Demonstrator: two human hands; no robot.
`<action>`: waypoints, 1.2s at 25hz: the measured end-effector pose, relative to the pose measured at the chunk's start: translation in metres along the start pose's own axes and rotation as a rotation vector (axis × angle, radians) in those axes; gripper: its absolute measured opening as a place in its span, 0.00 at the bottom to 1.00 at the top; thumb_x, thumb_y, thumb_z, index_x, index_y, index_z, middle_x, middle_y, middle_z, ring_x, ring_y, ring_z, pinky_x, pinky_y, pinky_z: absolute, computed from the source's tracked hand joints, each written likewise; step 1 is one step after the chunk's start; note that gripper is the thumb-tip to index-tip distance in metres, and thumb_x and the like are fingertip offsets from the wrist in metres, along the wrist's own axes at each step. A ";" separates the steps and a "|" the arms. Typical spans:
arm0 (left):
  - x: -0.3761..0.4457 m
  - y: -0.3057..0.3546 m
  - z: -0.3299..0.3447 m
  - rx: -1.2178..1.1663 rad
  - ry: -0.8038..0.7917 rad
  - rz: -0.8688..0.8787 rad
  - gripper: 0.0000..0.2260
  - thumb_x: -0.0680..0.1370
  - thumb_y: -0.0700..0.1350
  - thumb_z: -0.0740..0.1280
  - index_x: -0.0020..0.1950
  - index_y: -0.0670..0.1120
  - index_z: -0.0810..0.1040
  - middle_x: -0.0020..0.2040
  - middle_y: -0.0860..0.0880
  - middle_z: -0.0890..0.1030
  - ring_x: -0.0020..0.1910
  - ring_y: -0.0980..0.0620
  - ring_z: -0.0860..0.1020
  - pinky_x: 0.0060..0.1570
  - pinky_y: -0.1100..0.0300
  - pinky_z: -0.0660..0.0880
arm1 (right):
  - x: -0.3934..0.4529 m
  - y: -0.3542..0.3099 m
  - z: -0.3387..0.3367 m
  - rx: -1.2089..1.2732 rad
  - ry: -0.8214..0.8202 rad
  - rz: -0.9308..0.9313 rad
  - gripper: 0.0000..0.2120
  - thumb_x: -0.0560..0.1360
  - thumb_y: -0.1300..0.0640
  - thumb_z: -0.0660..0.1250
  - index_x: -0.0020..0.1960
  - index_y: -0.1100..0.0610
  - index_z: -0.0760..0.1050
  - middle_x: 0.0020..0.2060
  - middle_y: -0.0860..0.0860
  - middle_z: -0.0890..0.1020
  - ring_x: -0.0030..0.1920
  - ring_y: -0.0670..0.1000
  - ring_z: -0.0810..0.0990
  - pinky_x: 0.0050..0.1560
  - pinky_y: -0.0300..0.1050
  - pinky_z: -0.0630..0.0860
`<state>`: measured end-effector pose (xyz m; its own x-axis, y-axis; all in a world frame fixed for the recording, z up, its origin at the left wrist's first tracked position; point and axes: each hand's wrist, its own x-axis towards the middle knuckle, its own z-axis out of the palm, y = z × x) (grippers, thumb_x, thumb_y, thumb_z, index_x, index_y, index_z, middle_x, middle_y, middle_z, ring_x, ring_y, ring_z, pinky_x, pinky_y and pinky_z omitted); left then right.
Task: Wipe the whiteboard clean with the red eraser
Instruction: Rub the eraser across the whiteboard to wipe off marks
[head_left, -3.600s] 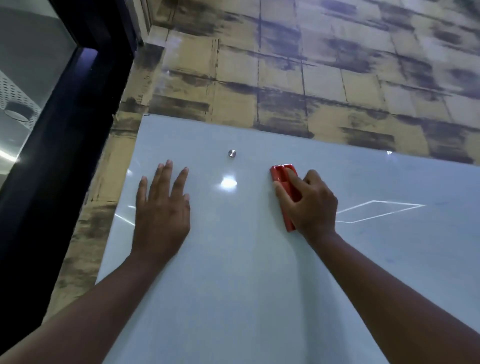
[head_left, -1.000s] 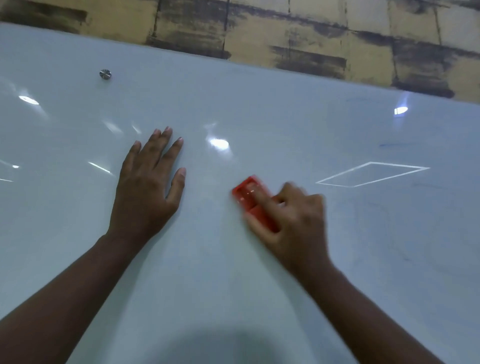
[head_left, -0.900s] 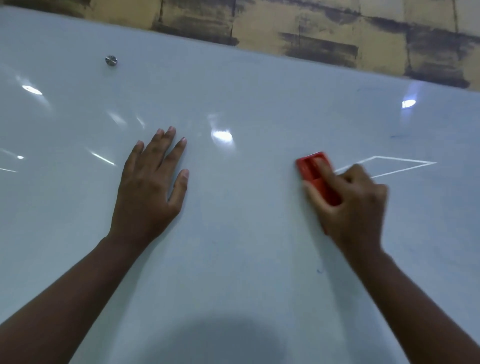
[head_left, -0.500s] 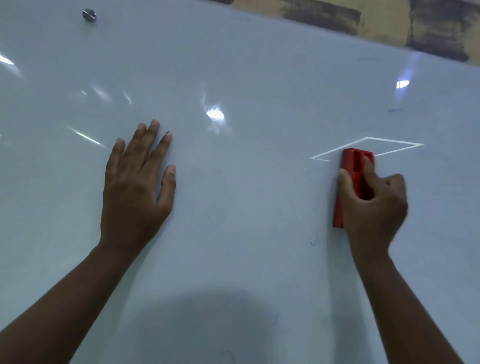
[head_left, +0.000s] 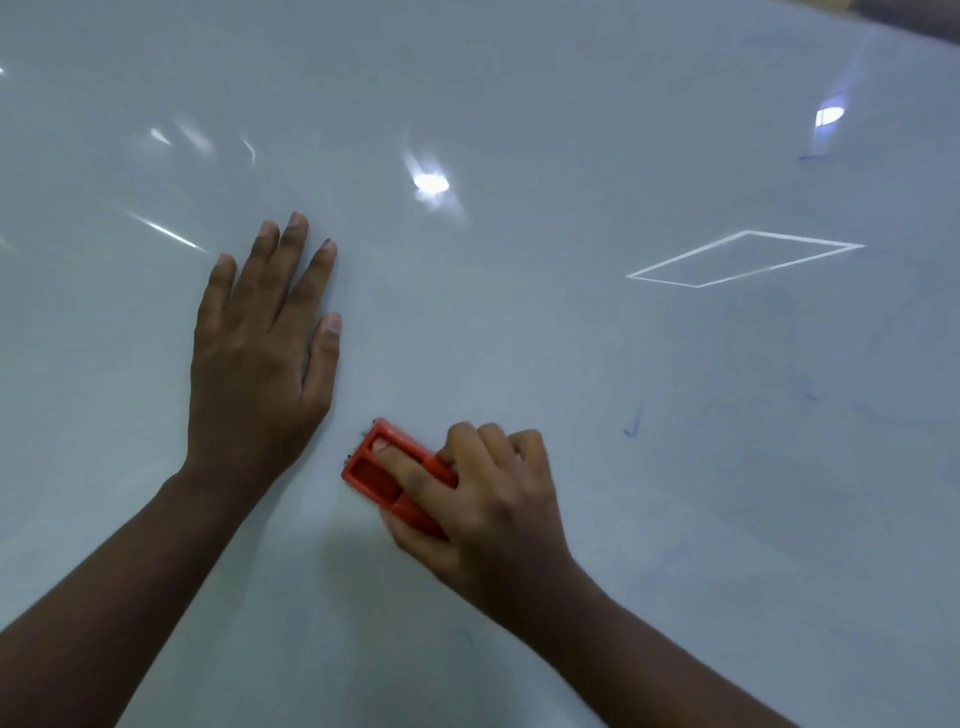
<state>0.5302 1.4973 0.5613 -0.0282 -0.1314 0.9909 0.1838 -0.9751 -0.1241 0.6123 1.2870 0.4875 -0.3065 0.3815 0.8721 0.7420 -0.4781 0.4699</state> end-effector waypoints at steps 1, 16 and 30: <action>-0.004 0.000 -0.001 -0.003 0.006 -0.005 0.24 0.88 0.47 0.55 0.85 0.44 0.62 0.86 0.44 0.59 0.86 0.46 0.56 0.84 0.44 0.51 | 0.001 0.010 -0.004 -0.004 0.009 0.027 0.19 0.79 0.43 0.70 0.67 0.48 0.82 0.42 0.54 0.77 0.41 0.57 0.74 0.42 0.51 0.66; -0.046 0.013 -0.005 0.094 -0.067 -0.030 0.25 0.89 0.45 0.54 0.86 0.42 0.57 0.86 0.40 0.54 0.86 0.41 0.52 0.84 0.41 0.46 | -0.043 0.090 -0.040 -0.039 0.264 0.767 0.23 0.78 0.44 0.72 0.69 0.54 0.81 0.41 0.55 0.71 0.40 0.58 0.72 0.43 0.60 0.75; -0.101 0.026 -0.010 0.073 -0.101 -0.038 0.25 0.88 0.45 0.56 0.85 0.39 0.59 0.85 0.37 0.58 0.85 0.37 0.55 0.84 0.39 0.49 | -0.096 -0.063 -0.005 0.052 -0.129 0.261 0.18 0.80 0.41 0.69 0.68 0.44 0.81 0.41 0.55 0.76 0.39 0.58 0.74 0.42 0.52 0.67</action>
<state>0.5283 1.4838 0.4576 0.0616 -0.0729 0.9954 0.2553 -0.9630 -0.0863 0.5923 1.2769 0.3745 -0.0251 0.3503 0.9363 0.8166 -0.5331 0.2214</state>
